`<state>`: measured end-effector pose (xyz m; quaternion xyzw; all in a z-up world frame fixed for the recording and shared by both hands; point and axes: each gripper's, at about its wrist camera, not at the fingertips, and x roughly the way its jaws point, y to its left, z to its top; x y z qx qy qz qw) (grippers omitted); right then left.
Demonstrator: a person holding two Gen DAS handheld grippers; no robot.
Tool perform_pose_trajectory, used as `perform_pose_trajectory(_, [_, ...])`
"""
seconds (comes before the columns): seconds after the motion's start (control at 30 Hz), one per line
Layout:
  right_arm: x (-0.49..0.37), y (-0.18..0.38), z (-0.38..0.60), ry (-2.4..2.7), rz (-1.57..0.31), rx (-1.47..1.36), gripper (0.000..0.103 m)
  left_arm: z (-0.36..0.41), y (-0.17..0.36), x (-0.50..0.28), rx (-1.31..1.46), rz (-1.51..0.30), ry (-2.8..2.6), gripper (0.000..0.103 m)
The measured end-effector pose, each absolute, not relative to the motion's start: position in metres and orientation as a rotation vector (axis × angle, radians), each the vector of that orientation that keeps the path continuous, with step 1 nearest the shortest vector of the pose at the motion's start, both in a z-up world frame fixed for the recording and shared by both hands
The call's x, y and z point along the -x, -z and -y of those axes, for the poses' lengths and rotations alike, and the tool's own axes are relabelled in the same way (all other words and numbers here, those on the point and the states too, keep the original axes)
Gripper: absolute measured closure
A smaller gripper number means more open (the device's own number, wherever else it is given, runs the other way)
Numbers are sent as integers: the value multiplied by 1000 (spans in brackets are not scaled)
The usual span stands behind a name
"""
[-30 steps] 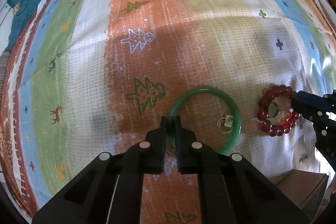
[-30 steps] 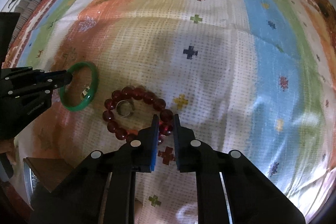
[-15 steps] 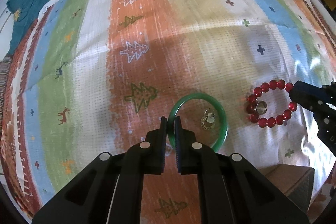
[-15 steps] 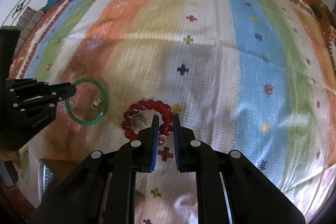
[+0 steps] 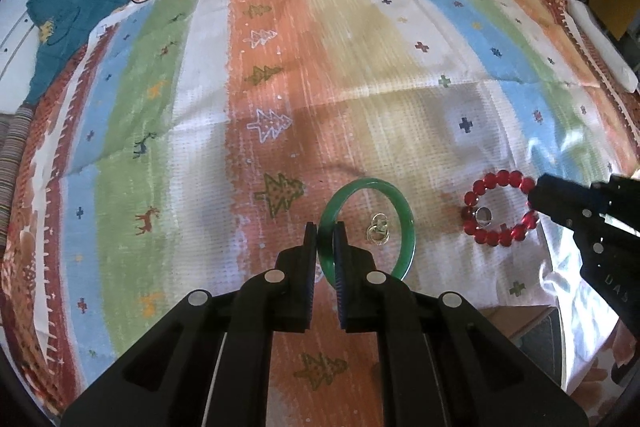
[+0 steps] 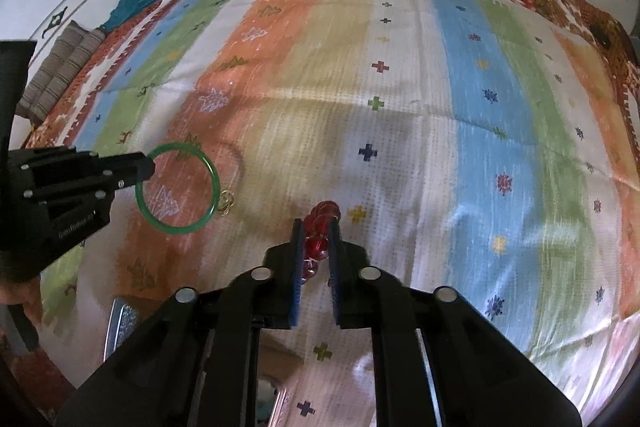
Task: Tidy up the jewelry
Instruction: 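Grasp the green jade bangle with the left tool while the right tool grasps the red bead bracelet, then lift the bangle and red bracelet and carry them over the metal tin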
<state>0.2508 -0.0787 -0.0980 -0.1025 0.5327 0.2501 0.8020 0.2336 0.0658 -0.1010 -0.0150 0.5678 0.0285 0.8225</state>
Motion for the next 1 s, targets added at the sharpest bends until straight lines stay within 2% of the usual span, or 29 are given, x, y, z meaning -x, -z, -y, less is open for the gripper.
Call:
perform_pose_trajectory(0.27, [-240, 83, 78, -548, -1108, 207, 102, -60, 89, -226, 43, -1182, -47, 95])
perform_pose_trajectory(0.7, [-254, 125, 82, -473, -1242, 256, 101, -62, 94, -229, 49, -1199, -33, 92])
perform_pose_trajectory(0.77, [-256, 130, 83, -464, -1256, 253, 87, -63, 95, -229, 47, -1202, -31, 92])
perform_pose_trajectory(0.8, [-257, 132, 84, -460, -1257, 250, 66, -63, 96, -229, 47, -1204, -29, 92])
perform_pose_trajectory(1.0, [-260, 146, 84, -447, -1290, 261, 64, -62, 98, -232, 39, -1212, -21, 92])
